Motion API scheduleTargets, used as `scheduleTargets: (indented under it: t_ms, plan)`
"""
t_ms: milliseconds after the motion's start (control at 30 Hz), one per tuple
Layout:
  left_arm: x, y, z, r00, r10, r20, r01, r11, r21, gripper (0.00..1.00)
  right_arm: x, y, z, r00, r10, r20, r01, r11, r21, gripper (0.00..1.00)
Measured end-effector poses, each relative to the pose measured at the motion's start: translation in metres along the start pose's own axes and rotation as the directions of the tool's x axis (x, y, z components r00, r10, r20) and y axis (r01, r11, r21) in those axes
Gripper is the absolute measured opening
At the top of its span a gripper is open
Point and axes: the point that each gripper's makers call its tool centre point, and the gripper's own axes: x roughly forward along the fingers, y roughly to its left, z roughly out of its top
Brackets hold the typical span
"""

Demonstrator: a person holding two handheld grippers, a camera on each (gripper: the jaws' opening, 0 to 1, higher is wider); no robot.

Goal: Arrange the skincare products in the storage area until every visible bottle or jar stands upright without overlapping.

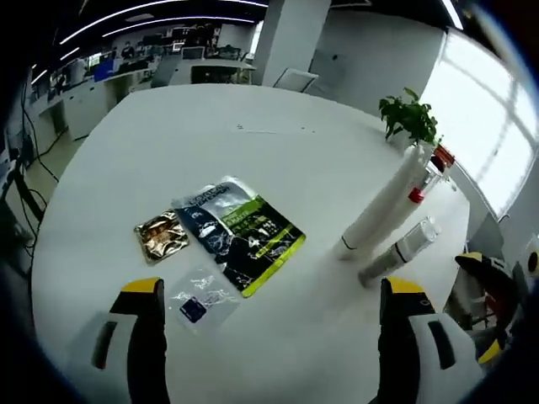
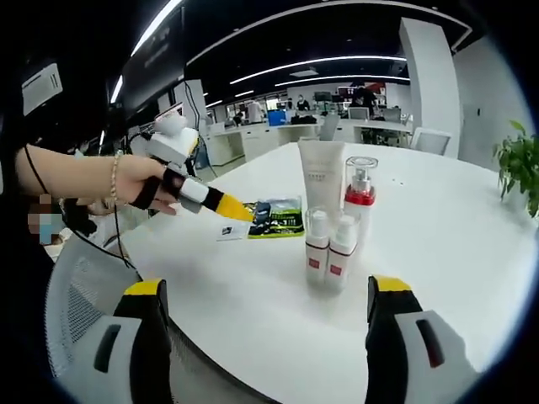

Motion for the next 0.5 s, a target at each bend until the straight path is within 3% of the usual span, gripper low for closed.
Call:
scheduleTargets:
  t_ms: [67, 200, 500]
  plan:
    - [0.009, -0.001, 0.009, 0.999, 0.013, 0.033, -0.011, 0.999, -0.042, 0.99, 0.0, 0.0, 0.0, 1.0, -0.002, 0.001, 0.002, 1.0, 0.003, 0.98]
    - [0.027, 0.0, 0.014, 0.998, 0.054, 0.036, -0.052, 0.998, -0.035, 0.99, -0.001, -0.002, -0.001, 1.0, -0.01, 0.001, 0.01, 1.0, 0.015, 0.98]
    - [0.062, 0.01, 0.018, 0.99, 0.143, 0.0, -0.143, 0.988, -0.061, 0.99, -0.001, -0.008, -0.003, 0.999, -0.031, -0.007, 0.032, 0.999, 0.027, 0.97]
